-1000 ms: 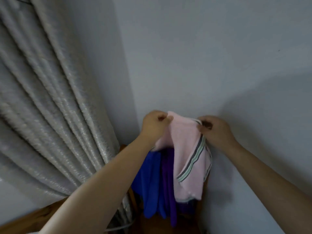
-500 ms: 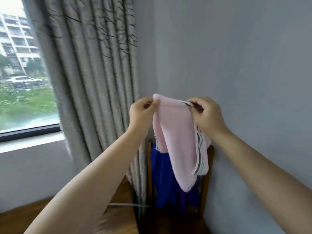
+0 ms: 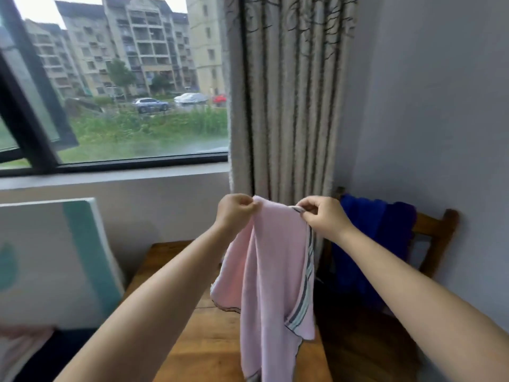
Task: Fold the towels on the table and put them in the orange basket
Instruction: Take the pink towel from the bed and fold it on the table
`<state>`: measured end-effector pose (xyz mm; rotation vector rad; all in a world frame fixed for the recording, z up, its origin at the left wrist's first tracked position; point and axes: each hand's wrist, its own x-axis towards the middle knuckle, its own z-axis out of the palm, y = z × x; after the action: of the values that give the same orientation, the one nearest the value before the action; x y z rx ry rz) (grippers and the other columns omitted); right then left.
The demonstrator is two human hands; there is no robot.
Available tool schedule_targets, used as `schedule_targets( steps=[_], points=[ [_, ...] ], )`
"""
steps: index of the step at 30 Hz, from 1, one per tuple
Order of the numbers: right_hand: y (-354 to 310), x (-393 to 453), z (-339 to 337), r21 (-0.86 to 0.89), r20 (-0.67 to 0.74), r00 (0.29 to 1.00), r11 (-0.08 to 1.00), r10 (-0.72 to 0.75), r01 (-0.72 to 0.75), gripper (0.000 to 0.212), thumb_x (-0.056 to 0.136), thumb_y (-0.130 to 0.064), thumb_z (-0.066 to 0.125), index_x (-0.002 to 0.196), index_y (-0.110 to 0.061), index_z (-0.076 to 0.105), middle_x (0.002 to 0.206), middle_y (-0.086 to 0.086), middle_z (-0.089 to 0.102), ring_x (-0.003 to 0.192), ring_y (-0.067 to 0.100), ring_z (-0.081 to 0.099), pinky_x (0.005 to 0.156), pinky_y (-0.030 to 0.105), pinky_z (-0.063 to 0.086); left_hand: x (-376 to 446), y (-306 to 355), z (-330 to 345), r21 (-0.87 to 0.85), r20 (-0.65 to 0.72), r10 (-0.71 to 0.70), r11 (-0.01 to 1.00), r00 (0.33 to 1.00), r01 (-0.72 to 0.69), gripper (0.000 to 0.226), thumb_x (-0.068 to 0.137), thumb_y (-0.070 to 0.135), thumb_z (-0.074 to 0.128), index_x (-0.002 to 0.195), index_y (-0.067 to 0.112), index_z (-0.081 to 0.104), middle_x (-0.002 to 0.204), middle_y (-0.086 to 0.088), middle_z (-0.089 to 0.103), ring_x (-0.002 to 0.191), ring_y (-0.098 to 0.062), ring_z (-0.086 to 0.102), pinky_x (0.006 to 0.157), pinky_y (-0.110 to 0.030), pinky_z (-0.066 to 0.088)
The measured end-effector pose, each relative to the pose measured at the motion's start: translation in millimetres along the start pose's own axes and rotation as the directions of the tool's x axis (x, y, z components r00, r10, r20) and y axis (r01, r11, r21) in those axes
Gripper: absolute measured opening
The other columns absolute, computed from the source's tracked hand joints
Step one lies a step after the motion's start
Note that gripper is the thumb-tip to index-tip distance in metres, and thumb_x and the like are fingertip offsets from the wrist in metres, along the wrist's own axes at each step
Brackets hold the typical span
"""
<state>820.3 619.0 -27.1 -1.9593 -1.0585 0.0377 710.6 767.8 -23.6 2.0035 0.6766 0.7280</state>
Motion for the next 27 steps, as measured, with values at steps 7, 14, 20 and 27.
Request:
schedule_targets(
  steps=[7,14,20,27],
  points=[
    [5,0,109,0.29,0.298,0.952,0.945,0.061,-0.151,0.015,0.082,0.006,0.058,0.095,0.009,0.065,0.077,0.004,0.062,0.046,-0.015,0.052,0.054,0.001,0.04,-26,-98,-57,0.041,-0.143,-0.136,0.989,0.98,0.143,0.02,0.085,0.012,0.062,0.073,-0.003,0.067,0.067,-0.011,0.055,0.068,-0.017,0.047,0.064,-0.03,0.039],
    [77,-46,224,-0.122,0.792,0.591,0.988,0.153,-0.092,0.021,0.088,-0.011,0.052,0.1,0.0,0.066,0.089,0.011,0.066,0.078,0.012,0.053,0.065,0.022,0.039,-110,-259,-79,0.414,-0.245,-0.682,0.569,0.689,0.711,0.021,0.085,0.007,0.048,0.069,0.008,0.06,0.075,-0.018,0.06,0.082,-0.031,0.056,0.067,-0.03,0.039],
    [135,-45,266,-0.337,0.809,0.511,0.942,0.29,-0.001,0.026,0.088,-0.014,0.047,0.106,-0.006,0.065,0.112,0.01,0.066,0.106,0.024,0.058,0.079,0.026,0.041,-151,-311,-31,0.522,-0.132,-0.839,0.394,0.527,0.757,0.038,0.087,0.019,0.048,0.122,0.004,0.046,0.12,-0.019,0.06,0.109,-0.034,0.056,0.083,-0.032,0.045],
    [170,-17,331,-0.455,0.811,0.499,0.866,0.306,0.209,0.07,0.083,-0.019,0.054,0.144,-0.026,0.019,0.154,0.005,0.011,0.141,0.027,0.014,0.111,0.039,0.026,-131,-343,0,0.452,-0.231,-0.84,0.354,0.49,0.819,0.06,0.085,0.03,0.054,0.138,0.012,0.032,0.142,-0.014,0.038,0.129,-0.034,0.038,0.102,-0.039,0.039]
  ],
)
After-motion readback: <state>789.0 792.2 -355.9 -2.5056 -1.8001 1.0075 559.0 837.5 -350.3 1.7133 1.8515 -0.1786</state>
